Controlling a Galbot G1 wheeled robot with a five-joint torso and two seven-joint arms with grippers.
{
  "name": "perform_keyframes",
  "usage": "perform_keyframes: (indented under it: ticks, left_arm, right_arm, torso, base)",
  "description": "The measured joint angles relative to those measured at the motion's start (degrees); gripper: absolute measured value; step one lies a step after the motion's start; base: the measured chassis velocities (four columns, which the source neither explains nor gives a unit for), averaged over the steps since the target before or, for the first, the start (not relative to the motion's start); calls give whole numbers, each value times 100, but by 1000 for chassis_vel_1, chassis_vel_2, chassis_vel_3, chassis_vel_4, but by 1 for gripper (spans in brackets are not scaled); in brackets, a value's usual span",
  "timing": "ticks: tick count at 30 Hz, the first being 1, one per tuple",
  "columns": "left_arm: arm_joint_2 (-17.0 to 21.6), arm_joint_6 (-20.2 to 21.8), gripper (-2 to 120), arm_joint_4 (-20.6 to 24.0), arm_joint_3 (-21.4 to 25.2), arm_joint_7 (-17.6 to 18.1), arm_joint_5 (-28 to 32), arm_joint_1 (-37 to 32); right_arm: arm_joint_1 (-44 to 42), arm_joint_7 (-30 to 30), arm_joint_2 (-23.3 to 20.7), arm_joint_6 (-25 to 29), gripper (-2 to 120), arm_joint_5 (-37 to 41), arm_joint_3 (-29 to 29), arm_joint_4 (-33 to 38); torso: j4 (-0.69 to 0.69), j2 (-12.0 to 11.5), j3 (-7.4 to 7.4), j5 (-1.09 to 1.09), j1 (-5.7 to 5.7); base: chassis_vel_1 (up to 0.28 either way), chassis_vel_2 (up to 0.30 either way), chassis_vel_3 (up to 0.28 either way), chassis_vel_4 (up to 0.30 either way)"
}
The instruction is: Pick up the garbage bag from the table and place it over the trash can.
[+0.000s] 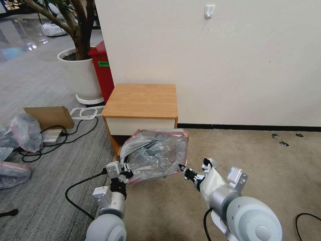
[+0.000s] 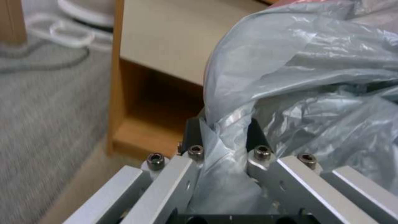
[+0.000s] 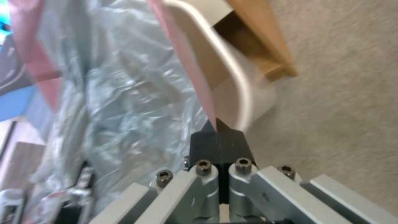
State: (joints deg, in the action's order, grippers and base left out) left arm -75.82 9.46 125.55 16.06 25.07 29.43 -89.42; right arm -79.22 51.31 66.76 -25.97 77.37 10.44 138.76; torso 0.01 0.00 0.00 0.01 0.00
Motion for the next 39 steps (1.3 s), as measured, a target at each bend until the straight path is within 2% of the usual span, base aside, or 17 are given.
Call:
perform_keyframes:
  ticks: [2, 7, 13, 18, 25, 27, 28, 29, 31, 33, 34, 35, 36, 37, 38, 39]
  left_arm:
    - [18, 201, 5, 86, 71, 153, 581, 64]
    - [51, 408, 5, 139, 281, 233, 1201, 165]
    - [90, 566, 5, 143, 452, 137, 1496, 219]
    - [109, 788, 5, 222, 560, -125, 1663, 145]
    - [144, 839, 5, 226, 637, -138, 1760, 121]
    - [157, 885, 5, 172, 674, -24, 1787, 168]
    - [157, 885, 5, 172, 674, -24, 1787, 168]
    - [159, 935, 5, 140, 689, 51, 1787, 194]
    - [161, 1063, 5, 94, 706, 223, 1785, 235]
    - [162, 1088, 5, 87, 708, 255, 1784, 242]
    - [162, 1160, 5, 73, 709, 332, 1783, 257]
    - [159, 1257, 5, 69, 712, 416, 1785, 272]
    - [158, 1310, 5, 69, 717, 449, 1799, 275]
    - [158, 1385, 5, 74, 728, 490, 1833, 277]
    - [158, 1385, 5, 74, 728, 490, 1833, 277]
    - [158, 1451, 5, 83, 736, 527, 1880, 279]
  right_arm:
    - [-106, 11, -35, 3, 0, -94, 47, -8]
    - [-275, 39, -73, 2, 0, -104, 68, 101]
    - [-272, 30, -47, -8, 0, -118, 79, 34]
    - [-67, -114, -3, -10, 0, -299, 215, -272]
    - [-140, -213, 10, -161, 0, -652, 207, -168]
    - [-346, -335, 13, -252, 8, -895, 207, 49]
    - [-346, -335, 13, -252, 8, -895, 207, 49]
    - [-445, -413, 14, -265, 16, -1063, 207, 173]
    - [-636, -785, 11, -266, 23, -1506, 227, 372]
    - [-671, -900, 9, -262, 25, -1613, 235, 394]
    - [-761, -1289, 3, -211, 30, -1960, 258, 434]
    - [-845, -1994, 4, 29, 38, -2466, 295, 414]
    - [-868, -2315, 17, 184, 42, -2695, 327, 352]
    - [-888, -2910, 52, 495, 45, -3064, 359, 184]
    - [-888, -2910, 52, 495, 45, -3064, 359, 184]
    - [-885, -3530, 98, 871, 50, -3535, 382, -58]
  torso:
    - [-1, 0, 0, 0, 0]
    - [-1, 0, 0, -1, 0]
    - [-1, 0, 0, -1, 0]
    - [-1, 0, 0, -1, 0]
    - [-1, 0, 0, 0, 0]
    - [-1, 0, 0, -1, 0]
    - [-1, 0, 0, -1, 0]
    - [-1, 0, -1, -1, 0]
    - [-1, 0, 0, -1, 0]
    - [-1, 0, 0, -1, 0]
    - [-1, 0, 0, -2, 0]
    - [-1, 0, -1, -1, 0]
    - [-1, 0, -1, -2, 0]
    - [-1, 0, 0, -2, 0]
    - [-1, 0, 0, -2, 0]
    - [-1, 0, -1, -1, 0]
  base:
    - [0, 0, 0, 0]
    - [0, 0, 0, 0]
    - [0, 0, 0, 0]
    - [0, 0, 0, 0]
    - [0, 0, 0, 0]
    - [0, 0, 0, 0]
    - [0, 0, 0, 0]
    - [0, 0, 0, 0]
    - [0, 0, 0, 0]
    - [0, 0, 0, 0]
    - [0, 0, 0, 0]
    - [0, 0, 0, 0]
    - [0, 0, 0, 0]
    - [0, 0, 0, 0]
    - [0, 0, 0, 0]
    - [0, 0, 0, 0]
